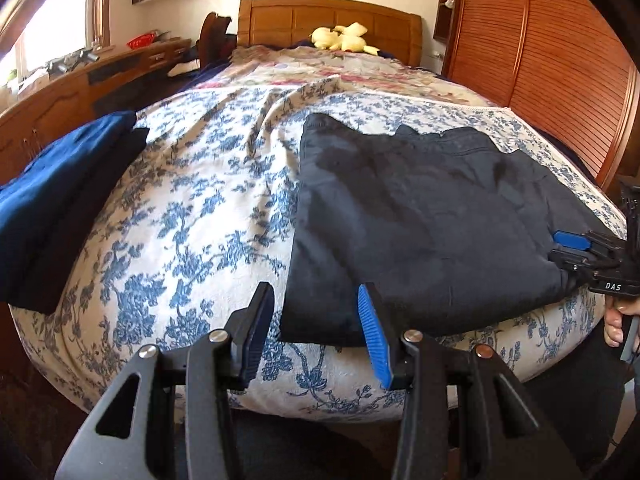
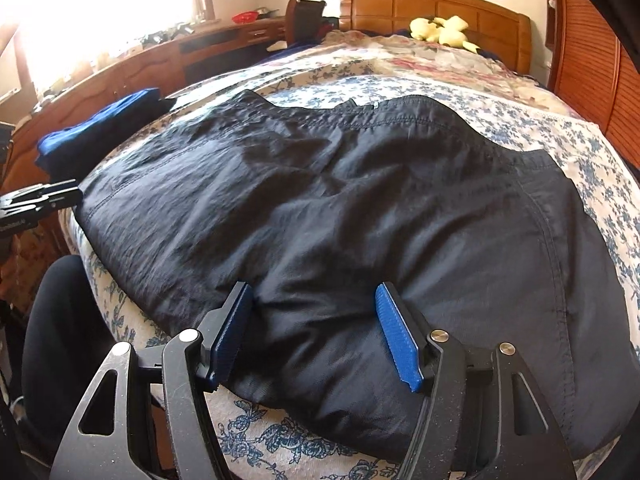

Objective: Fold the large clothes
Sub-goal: 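Move the left tool down to the edge of the folded black jacket, then grasp the jacket edge with the left tool, fold it over, release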

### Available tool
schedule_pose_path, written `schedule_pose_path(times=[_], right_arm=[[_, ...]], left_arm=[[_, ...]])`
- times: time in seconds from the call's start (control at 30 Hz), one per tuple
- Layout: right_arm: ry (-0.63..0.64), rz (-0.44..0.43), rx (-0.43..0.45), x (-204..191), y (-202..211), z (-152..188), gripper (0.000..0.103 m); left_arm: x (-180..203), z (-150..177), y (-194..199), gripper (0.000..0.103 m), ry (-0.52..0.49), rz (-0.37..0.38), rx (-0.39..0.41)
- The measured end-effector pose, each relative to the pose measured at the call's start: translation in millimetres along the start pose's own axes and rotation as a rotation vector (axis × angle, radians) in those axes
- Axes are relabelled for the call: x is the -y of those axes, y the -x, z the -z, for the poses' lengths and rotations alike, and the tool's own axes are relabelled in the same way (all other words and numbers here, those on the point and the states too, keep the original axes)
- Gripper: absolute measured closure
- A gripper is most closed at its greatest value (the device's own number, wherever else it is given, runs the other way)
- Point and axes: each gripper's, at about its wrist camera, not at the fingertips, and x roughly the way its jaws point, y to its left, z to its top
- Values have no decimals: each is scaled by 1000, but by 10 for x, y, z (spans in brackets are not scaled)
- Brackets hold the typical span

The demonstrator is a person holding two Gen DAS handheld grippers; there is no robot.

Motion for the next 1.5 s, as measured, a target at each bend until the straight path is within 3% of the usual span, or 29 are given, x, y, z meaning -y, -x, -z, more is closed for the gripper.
schedule_pose_path(times=[0.3, 0.87, 0.93, 1.07, 1.3, 1.5], right_arm=[[-7, -8, 14, 22, 5, 26, 37], [-11, -5, 37, 19, 18, 58, 37], [-12, -5, 39, 17, 17, 58, 37], [-10, -5, 40, 18, 17, 57, 37], [-21, -10, 23, 81, 159, -19, 37], [-37, 88, 44, 437, 561, 28, 38]], left_arm=[[9, 104, -167, 61, 3, 2, -58], [-31, 171, -166, 62, 89, 36, -45], [10, 120, -165, 77, 62, 43, -54], [97, -40, -55, 92, 33, 82, -26], [720, -665, 367, 96, -101, 137, 117], [1467, -1097, 467, 97, -214, 238, 188]])
